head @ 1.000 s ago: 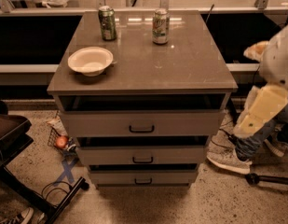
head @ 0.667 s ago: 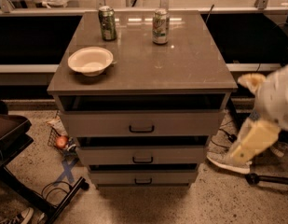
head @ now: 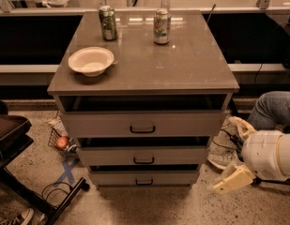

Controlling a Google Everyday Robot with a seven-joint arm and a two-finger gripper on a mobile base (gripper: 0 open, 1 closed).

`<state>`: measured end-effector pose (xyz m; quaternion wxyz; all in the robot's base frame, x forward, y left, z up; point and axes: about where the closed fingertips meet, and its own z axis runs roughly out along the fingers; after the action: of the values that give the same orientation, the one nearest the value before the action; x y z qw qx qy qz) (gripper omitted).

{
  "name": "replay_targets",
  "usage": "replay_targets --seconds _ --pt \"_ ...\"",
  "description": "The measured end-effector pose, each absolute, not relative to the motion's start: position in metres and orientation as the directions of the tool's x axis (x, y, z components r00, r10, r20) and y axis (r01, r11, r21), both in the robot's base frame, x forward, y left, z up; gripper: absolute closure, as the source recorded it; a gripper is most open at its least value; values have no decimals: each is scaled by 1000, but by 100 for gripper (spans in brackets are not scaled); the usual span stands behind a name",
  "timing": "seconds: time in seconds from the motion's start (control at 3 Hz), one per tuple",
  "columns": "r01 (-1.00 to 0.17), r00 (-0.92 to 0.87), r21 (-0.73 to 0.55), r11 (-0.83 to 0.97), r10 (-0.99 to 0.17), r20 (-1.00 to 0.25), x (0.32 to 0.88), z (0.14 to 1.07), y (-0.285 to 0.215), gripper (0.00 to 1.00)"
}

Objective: Open bottom drawer

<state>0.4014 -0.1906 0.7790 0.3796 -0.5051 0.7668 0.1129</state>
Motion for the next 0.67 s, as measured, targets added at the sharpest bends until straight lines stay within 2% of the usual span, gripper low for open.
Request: replay_targets --seconds 0.33,0.67 --pt "-851 -132 -288 438 -711 -691 412 777 -193 0" --pt "-850 -149 -281 445 -715 -683 414 776 -191 0"
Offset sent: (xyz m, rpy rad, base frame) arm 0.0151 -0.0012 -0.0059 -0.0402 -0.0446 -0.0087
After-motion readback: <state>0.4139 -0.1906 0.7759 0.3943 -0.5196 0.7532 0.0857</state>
